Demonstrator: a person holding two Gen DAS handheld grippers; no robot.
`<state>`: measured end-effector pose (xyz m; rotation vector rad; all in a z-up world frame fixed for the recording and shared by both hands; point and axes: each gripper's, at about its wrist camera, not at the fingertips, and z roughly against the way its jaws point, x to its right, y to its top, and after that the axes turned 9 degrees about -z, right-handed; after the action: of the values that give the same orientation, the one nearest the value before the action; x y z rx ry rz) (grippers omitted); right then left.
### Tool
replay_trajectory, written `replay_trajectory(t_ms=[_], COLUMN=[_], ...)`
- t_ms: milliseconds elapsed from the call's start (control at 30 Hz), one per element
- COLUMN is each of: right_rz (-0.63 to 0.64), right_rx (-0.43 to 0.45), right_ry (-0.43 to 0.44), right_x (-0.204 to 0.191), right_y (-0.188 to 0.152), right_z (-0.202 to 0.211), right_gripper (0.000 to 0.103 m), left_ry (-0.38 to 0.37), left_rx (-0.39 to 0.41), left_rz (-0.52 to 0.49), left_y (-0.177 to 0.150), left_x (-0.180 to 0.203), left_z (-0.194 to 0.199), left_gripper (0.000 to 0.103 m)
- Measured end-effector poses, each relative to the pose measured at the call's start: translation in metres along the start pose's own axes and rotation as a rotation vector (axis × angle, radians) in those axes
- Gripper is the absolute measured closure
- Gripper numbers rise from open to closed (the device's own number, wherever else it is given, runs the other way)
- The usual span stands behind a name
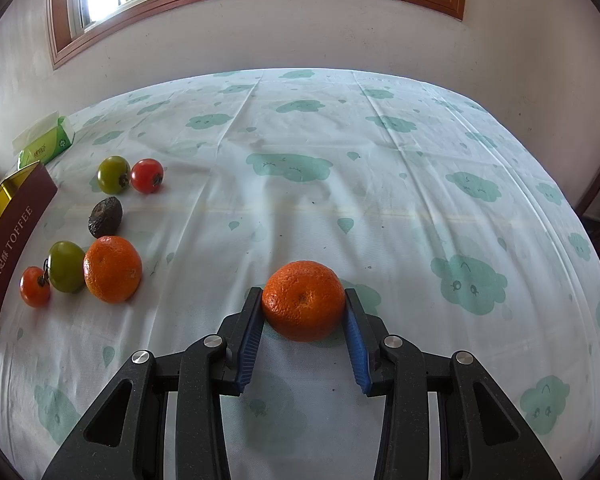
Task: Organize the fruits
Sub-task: 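Carry the tangerine in the left tool over the gold tin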
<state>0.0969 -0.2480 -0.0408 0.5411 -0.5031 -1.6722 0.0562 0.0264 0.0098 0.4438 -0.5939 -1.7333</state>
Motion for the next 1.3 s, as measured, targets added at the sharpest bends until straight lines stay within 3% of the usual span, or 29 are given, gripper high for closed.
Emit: replay_trajectory(t_ms=[200,533,1300], right_rz=[0.001,0.001,0.004], right_rx=[0.000,0.000,0.001], right_ry=[-0.001,-0.002,-0.006], right_x=[-0.002,-0.004,-0.009], right_y=[0.000,-0.001,-0.002], right_z=[0.000,0.000,0.000], right_gripper=[0.063,0.063,0.063], left_ry=[0.082,0.150,0.191], left_rx=[-0.003,-0.074,-0.158], left_rz=[0.068,0.145,0.141], left_y=[-0.006,-0.029,-0.047], left_x=[-0.045,-0.095,-0.112], left_z=[0.010,0.000,-0.020], left_gripper=[0.072,0.072,0.072])
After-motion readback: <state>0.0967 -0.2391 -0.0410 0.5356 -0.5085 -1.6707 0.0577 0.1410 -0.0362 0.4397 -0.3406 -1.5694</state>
